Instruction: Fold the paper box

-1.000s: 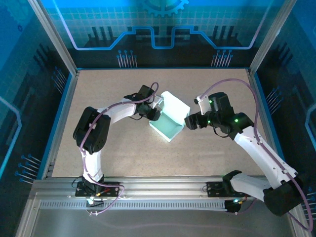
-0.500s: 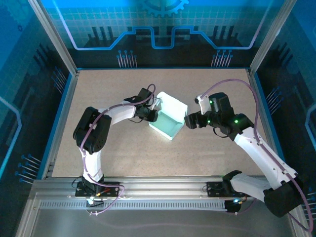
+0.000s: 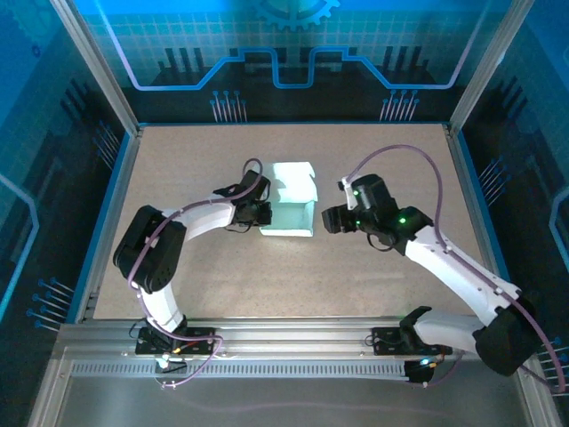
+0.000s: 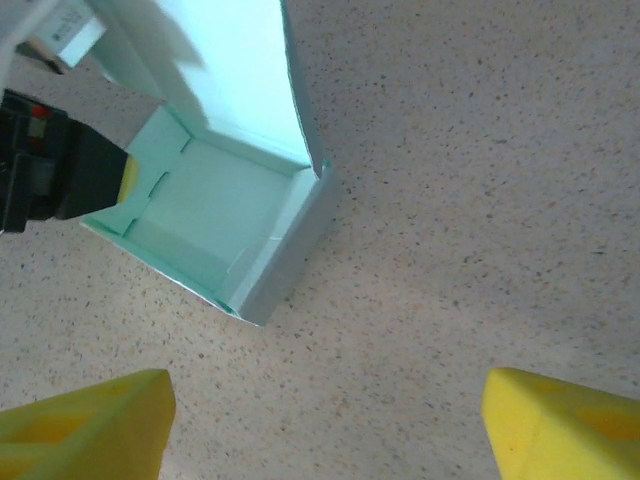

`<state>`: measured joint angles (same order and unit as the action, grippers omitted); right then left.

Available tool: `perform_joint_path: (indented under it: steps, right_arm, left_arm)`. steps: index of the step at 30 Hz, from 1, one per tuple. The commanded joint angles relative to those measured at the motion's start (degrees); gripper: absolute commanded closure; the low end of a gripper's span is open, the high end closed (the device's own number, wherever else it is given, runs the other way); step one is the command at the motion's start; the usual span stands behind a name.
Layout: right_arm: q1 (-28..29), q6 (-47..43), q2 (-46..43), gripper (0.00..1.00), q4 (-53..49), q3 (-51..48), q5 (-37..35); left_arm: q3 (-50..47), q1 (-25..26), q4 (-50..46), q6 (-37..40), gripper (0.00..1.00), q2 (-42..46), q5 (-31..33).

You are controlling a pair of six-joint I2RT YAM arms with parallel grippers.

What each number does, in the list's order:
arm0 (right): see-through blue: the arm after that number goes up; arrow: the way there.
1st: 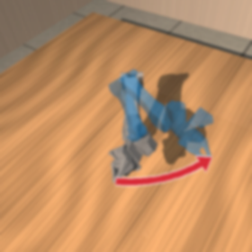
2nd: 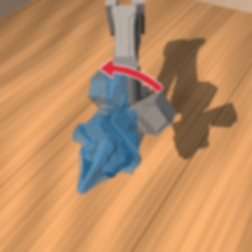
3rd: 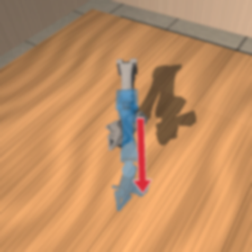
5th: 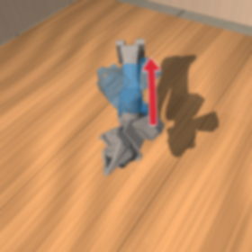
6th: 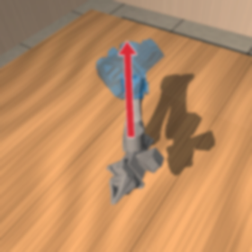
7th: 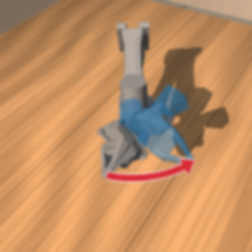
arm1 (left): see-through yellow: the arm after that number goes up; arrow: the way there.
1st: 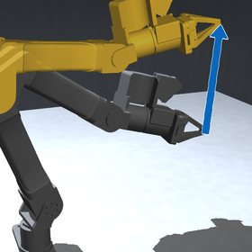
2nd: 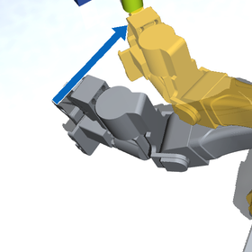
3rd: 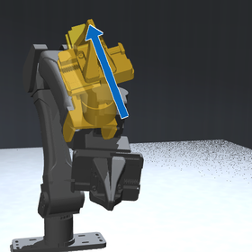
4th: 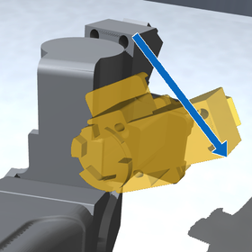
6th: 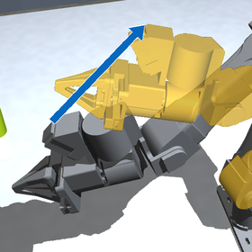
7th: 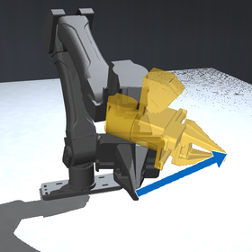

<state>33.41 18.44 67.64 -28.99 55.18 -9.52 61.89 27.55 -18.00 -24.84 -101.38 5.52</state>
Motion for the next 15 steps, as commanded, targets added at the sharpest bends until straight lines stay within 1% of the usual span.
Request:
perform_joint_path:
  steps: [1,4,7,11,15]
  right_arm:
    - [4.14,7.47,2.88,0.22,5.36,-1.43,-4.36]
    - [8.19,11.11,7.1,0.26,7.05,-1.17,-7.02]
    - [10.07,13.71,11.38,0.3,8.24,-0.16,-7.76]
    - [10.27,17.28,16.19,0.41,11.49,-0.37,-7.49]
    - [9.93,16.49,20.61,0.51,12.74,1.43,-7.14]
  left_arm:
    - [-2.13,0.93,-2.79,-7.76,0.84,2.7,6.14]
    - [-4.38,1.85,-2.17,-10.99,0.84,3.63,7.14]
    - [-5.81,2.89,-0.81,-11.8,0.81,4.11,6.25]
    - [-5.7,3.0,-1.25,-11.68,0.8,3.75,5.82]
    - [-6.34,3.01,-0.73,-11.32,0.8,4.53,5.73]
